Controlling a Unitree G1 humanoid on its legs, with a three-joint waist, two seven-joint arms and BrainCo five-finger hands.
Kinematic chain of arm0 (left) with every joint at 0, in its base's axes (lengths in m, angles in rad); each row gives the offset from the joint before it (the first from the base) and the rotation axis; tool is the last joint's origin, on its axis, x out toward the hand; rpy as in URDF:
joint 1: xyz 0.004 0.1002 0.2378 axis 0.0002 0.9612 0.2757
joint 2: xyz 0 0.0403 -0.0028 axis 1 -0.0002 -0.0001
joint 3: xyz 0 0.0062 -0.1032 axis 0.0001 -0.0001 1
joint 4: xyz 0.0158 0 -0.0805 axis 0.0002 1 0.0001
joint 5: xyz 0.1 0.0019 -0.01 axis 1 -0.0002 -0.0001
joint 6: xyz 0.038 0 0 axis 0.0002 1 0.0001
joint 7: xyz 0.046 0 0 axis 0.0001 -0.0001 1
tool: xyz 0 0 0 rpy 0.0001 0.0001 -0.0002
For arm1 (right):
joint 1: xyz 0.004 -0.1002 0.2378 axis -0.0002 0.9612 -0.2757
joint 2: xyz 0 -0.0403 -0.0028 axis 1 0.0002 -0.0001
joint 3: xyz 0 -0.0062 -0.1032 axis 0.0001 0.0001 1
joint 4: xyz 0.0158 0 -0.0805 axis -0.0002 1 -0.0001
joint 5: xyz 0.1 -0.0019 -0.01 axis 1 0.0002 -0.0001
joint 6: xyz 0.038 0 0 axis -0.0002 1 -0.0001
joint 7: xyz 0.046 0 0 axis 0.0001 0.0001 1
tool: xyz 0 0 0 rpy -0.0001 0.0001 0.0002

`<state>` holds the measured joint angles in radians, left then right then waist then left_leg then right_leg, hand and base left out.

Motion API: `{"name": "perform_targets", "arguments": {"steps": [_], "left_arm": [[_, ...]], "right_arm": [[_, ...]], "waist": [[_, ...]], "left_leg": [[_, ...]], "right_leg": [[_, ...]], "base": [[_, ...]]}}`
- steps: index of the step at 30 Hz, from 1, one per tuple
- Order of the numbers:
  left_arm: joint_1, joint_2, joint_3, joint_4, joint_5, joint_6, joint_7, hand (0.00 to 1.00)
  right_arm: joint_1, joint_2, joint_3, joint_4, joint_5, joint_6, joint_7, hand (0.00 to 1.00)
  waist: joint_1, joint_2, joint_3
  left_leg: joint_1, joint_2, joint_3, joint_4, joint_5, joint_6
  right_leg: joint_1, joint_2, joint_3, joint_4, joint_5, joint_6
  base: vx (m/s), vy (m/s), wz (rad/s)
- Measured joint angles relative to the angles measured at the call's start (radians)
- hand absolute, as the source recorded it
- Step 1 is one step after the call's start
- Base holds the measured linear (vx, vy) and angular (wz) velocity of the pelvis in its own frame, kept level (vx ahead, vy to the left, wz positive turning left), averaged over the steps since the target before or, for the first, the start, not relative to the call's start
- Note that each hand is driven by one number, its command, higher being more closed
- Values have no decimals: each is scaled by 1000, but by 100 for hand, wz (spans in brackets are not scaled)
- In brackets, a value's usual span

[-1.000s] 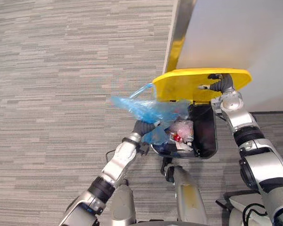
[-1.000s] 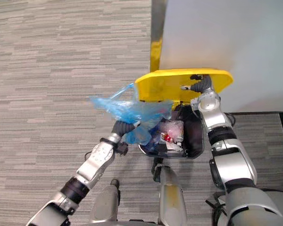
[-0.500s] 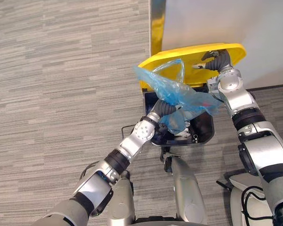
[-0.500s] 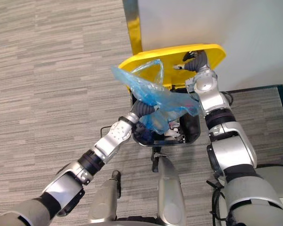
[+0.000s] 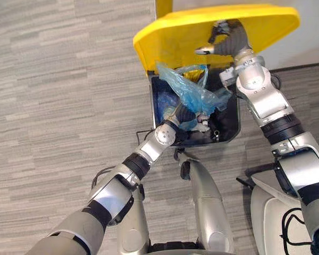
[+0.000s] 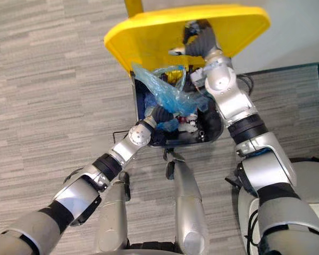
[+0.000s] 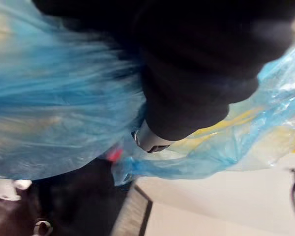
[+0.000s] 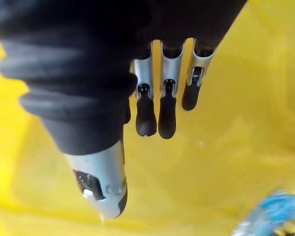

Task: Gather rubbish on tea table into small bin, then transfer packed bag to large trash can.

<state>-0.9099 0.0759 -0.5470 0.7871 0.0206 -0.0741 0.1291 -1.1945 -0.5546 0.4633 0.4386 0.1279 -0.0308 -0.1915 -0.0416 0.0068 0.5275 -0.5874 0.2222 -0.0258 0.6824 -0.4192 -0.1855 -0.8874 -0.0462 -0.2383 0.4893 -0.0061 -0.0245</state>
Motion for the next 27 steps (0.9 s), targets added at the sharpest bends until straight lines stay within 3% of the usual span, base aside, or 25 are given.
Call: {"name": "perform_targets", "arguments": {"steps": [6, 12, 20, 27], "left_arm": [[18, -17, 122, 74, 115, 34, 4, 0], [48, -47, 154, 85, 217, 64, 6, 0], [101, -69, 159, 58, 215, 66, 4, 0], [174, -58, 131, -5, 206, 65, 1, 0]], "right_arm": [[-8, 6, 48, -8, -4, -4, -1, 0], [-9, 40, 66, -26, -40, -5, -1, 0], [64, 50, 54, -36, -73, -4, 0, 0], [279, 80, -34, -93, -104, 0, 4, 0]], "waist": [[3, 0, 0], [6, 0, 0], [6, 0, -2], [23, -11, -31]], "left_leg": [[-37, 3, 1, 29, -16, 3], [-30, -3, 1, 22, -16, 4], [59, -13, 2, 0, -16, 6], [204, -17, 16, -90, 0, 11]], "right_leg": [[-30, 0, 2, 11, 3, -1], [-27, -6, 4, 17, 4, -3], [54, -17, 5, 19, -3, 2], [162, -24, 5, 13, -28, 8]], "base": [[-6, 29, -1], [-2, 17, 1], [-12, 21, 2], [-2, -1, 2]]}}
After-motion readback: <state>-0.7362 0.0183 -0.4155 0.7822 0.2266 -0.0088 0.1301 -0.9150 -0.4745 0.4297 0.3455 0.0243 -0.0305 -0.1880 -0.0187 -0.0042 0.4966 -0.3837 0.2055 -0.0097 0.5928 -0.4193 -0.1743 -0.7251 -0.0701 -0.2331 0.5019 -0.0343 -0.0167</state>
